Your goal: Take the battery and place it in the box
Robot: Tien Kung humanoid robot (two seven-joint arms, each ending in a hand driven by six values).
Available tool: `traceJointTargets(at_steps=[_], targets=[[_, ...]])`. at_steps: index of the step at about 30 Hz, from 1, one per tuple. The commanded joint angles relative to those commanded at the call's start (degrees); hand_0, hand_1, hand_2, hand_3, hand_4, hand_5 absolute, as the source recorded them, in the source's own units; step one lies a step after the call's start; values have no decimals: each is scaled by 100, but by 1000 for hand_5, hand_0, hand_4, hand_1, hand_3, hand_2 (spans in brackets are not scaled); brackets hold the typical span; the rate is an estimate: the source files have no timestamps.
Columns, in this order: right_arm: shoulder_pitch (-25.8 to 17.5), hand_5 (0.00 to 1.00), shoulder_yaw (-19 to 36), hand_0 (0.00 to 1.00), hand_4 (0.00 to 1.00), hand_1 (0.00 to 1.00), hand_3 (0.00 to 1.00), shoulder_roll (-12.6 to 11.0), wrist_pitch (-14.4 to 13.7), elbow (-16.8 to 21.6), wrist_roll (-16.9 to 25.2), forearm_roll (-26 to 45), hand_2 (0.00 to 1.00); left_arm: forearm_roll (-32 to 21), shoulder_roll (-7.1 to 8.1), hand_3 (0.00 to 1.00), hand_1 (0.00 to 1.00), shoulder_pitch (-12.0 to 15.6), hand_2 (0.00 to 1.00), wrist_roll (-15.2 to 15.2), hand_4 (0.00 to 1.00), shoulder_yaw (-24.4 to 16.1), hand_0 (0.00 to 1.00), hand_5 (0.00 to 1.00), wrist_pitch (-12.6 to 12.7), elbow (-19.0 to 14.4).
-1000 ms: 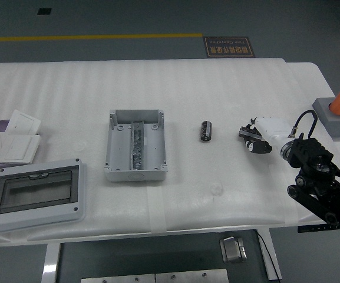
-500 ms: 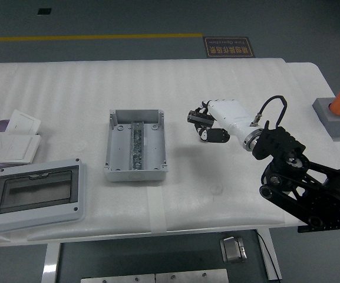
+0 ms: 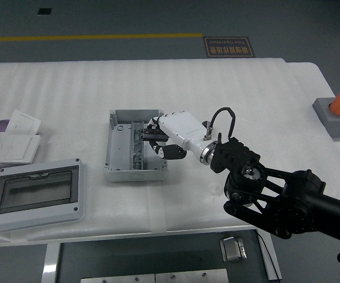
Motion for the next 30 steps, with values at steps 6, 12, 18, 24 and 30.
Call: traceJointTargets(at_steps=[6,12,18,24,30], targets=[[-7,503,-75,471,711,694,803,53,54,-100,-13,51,720,-9,13,610,661,6,553,-3,730,15,635,465,2,5],[-52,552,-30,489,805,711,837,54,-4,-118,20,282,742,6,26,610,661,-17,554,-7,730,4,636,466,3,0],[-17,597,106,495,861,716,845,-119,-107,-99,116,710,749,12,28,610,661,-34,553,-8,730,-7,635,468,3,-2],[289,627,207,484,889,707,846,-430,-169,-628,187,797,744,26,26,609,661,-50,553,-7,728,-18,635,468,3,-10],[709,628,-302,464,890,693,841,-479,-19,-1420,235,943,735,19,39,608,661,-56,550,-8,726,-14,635,467,5,-4]])
